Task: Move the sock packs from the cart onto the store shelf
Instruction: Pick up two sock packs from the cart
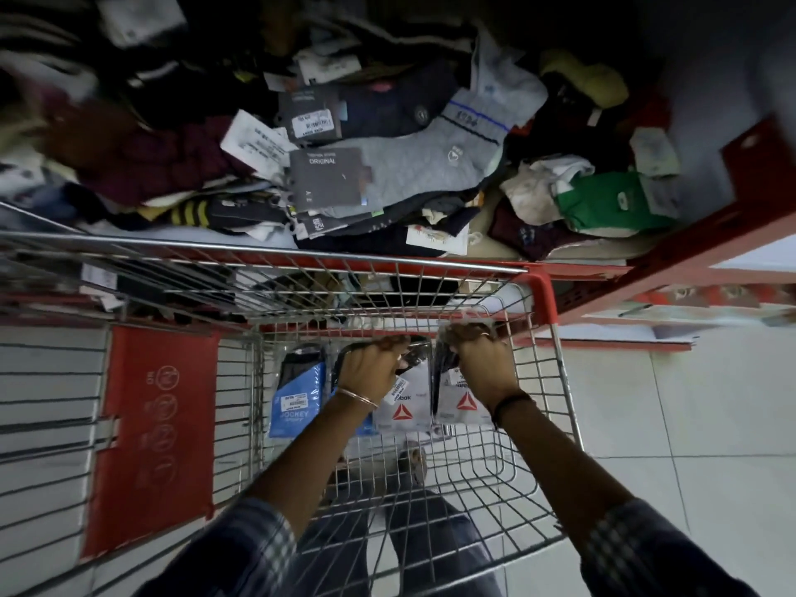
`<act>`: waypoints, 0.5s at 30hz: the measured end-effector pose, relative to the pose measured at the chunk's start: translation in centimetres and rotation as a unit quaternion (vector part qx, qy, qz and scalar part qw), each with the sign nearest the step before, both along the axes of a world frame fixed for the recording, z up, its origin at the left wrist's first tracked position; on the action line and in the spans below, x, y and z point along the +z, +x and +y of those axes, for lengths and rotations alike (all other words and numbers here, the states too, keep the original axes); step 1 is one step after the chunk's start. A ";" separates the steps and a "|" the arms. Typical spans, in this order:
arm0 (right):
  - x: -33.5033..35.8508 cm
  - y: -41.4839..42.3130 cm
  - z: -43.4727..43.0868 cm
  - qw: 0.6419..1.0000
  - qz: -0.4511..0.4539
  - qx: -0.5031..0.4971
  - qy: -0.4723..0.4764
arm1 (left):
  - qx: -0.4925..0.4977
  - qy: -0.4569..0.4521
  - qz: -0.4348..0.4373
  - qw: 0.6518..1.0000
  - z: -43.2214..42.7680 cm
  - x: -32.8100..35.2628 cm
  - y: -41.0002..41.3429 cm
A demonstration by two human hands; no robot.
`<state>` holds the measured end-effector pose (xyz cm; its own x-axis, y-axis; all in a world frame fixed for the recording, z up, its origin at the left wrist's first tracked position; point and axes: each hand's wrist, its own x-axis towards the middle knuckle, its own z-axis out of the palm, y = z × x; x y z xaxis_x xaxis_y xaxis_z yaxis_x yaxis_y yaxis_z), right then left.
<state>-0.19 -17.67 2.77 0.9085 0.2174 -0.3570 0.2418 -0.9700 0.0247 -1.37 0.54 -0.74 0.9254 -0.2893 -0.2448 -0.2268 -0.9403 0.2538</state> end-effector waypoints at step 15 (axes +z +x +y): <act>17.4 -1.9 1.8 0.918 -0.354 0.009 0.181 | -0.037 -0.135 -0.344 0.928 4.0 20.2 -0.3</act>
<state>-2.10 -15.91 20.13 0.8800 0.2229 0.4195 0.3061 -0.9414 -0.1419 -1.68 4.49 19.47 0.8107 -0.3225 0.4887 -0.4840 -0.8388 0.2493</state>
